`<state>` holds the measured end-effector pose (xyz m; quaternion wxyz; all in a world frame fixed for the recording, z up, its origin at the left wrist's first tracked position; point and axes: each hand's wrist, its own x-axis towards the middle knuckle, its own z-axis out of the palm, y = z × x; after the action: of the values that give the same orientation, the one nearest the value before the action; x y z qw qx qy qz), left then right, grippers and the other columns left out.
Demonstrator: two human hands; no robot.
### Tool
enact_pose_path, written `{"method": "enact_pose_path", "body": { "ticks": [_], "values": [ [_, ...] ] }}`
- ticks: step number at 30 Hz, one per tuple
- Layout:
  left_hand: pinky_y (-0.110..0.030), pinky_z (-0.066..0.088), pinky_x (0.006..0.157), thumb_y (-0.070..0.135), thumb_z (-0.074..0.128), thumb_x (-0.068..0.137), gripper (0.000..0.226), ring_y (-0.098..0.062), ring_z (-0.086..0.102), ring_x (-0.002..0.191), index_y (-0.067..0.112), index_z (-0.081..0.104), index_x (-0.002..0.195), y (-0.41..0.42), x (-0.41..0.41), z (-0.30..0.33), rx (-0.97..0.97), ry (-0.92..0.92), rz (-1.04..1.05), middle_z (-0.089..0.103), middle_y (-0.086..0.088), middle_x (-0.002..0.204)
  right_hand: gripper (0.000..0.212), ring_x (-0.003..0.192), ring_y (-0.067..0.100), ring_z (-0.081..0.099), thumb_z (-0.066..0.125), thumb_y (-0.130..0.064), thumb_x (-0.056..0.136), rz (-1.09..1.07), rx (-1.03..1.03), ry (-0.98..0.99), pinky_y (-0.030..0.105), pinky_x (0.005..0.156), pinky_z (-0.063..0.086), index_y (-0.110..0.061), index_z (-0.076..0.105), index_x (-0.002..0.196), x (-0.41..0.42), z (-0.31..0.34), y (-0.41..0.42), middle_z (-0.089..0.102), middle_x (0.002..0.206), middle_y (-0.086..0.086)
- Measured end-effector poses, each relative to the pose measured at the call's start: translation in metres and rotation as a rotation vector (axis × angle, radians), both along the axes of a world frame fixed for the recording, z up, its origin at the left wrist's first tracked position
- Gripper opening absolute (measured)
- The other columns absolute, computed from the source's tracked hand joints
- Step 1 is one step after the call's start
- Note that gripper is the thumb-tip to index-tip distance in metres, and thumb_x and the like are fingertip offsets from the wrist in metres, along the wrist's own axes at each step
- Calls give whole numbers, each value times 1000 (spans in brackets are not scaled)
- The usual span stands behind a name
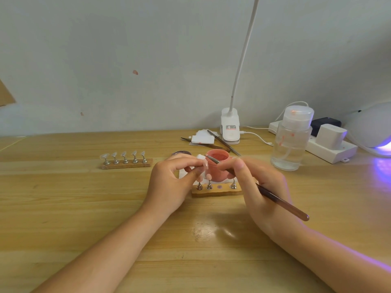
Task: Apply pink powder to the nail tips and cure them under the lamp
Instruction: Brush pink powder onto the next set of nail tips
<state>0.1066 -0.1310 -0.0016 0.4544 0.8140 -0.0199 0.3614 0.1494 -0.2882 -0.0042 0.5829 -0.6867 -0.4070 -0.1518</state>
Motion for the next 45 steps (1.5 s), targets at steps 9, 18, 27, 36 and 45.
{"method": "enact_pose_path", "body": {
  "ticks": [9,18,27,36,45],
  "values": [
    [-6,41,70,-1,69,75,13,-14,58,73,11,73,78,-1,1,-1,7,-34,-2,67,5,70,40,79,13,63,39,-28,95,37,2,26,31,72,48,-9,70,79,-1,1,-1,69,77,-1],
    [-9,43,73,1,70,74,16,-14,59,69,15,72,80,0,2,-1,7,-62,-3,63,14,55,40,75,3,62,41,-29,95,16,26,38,17,69,45,-9,68,74,-1,1,-1,67,72,-6],
    [-4,40,72,6,69,76,21,-17,59,76,26,70,72,-1,2,-1,-6,-63,-29,63,17,54,42,87,17,65,39,-30,94,23,25,42,43,77,50,-5,68,75,-2,2,-1,69,78,-1],
    [-1,37,69,4,71,75,24,-13,60,74,27,70,70,-1,1,0,-61,-28,0,64,19,55,41,58,6,64,34,-40,94,111,265,50,19,53,48,-19,65,80,-1,3,-2,70,71,-7],
    [-9,42,73,10,72,73,17,-13,58,76,27,70,70,-3,-2,2,-36,-30,-43,64,19,57,38,54,9,59,32,-49,95,40,213,-18,22,53,48,-27,60,80,4,1,-1,67,68,-11]
  ]
}}
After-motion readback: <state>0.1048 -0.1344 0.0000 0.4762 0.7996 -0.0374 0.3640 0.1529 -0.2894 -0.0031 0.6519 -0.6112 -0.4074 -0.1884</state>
